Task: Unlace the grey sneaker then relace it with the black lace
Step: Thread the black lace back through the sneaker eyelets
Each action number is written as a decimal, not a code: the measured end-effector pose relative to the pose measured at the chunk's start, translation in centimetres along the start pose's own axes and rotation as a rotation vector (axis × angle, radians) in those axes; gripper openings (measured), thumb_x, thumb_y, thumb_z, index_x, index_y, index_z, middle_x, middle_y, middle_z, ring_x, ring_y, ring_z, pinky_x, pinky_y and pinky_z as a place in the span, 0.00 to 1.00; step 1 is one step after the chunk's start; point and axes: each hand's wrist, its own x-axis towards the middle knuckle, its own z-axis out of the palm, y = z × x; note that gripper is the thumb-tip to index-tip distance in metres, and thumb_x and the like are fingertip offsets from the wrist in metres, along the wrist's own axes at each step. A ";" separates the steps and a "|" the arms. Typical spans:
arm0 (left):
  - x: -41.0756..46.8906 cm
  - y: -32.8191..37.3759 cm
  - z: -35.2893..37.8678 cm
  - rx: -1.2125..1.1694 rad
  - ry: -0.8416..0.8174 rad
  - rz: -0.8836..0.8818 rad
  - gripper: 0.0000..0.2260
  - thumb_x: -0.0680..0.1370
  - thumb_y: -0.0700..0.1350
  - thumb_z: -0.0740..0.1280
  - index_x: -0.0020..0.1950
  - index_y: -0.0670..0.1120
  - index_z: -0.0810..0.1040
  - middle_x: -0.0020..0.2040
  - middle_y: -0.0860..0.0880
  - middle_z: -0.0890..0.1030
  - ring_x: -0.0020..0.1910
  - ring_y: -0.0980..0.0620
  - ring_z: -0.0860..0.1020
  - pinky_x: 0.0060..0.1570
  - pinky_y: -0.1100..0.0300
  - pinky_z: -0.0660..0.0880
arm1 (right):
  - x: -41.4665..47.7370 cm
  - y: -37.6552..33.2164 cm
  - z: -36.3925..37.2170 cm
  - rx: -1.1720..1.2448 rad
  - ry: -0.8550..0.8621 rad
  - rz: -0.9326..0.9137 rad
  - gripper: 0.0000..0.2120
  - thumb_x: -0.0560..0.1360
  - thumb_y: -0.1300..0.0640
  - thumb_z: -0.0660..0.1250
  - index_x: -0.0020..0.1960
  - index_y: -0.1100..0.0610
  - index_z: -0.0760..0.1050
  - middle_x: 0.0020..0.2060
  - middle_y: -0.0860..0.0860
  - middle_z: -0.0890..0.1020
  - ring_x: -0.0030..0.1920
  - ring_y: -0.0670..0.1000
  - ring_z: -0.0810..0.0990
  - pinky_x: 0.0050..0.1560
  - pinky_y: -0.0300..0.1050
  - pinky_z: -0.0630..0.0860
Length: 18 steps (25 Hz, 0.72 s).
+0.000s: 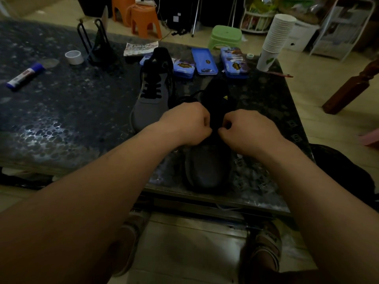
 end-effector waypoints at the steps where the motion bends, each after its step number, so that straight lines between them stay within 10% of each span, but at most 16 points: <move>1: 0.1 -0.1 0.0 -0.032 -0.018 0.008 0.07 0.77 0.50 0.71 0.40 0.55 0.79 0.43 0.54 0.82 0.45 0.51 0.81 0.49 0.51 0.81 | 0.3 0.2 -0.2 0.029 -0.044 0.001 0.04 0.76 0.47 0.68 0.43 0.45 0.77 0.44 0.47 0.81 0.46 0.52 0.81 0.44 0.48 0.77; 6: -0.2 -1.1 0.1 -0.120 0.047 0.141 0.04 0.78 0.51 0.72 0.44 0.56 0.79 0.47 0.53 0.70 0.48 0.50 0.75 0.51 0.57 0.73 | 0.5 1.8 0.1 0.282 -0.029 -0.156 0.09 0.76 0.52 0.71 0.37 0.46 0.77 0.37 0.44 0.80 0.42 0.46 0.78 0.43 0.44 0.70; 18: 0.1 -1.1 0.5 -0.176 0.112 0.235 0.05 0.83 0.51 0.66 0.50 0.52 0.75 0.37 0.54 0.77 0.37 0.55 0.75 0.40 0.51 0.73 | 0.1 3.2 1.0 0.456 0.121 -0.173 0.05 0.80 0.51 0.67 0.47 0.49 0.76 0.36 0.46 0.79 0.34 0.44 0.75 0.39 0.48 0.72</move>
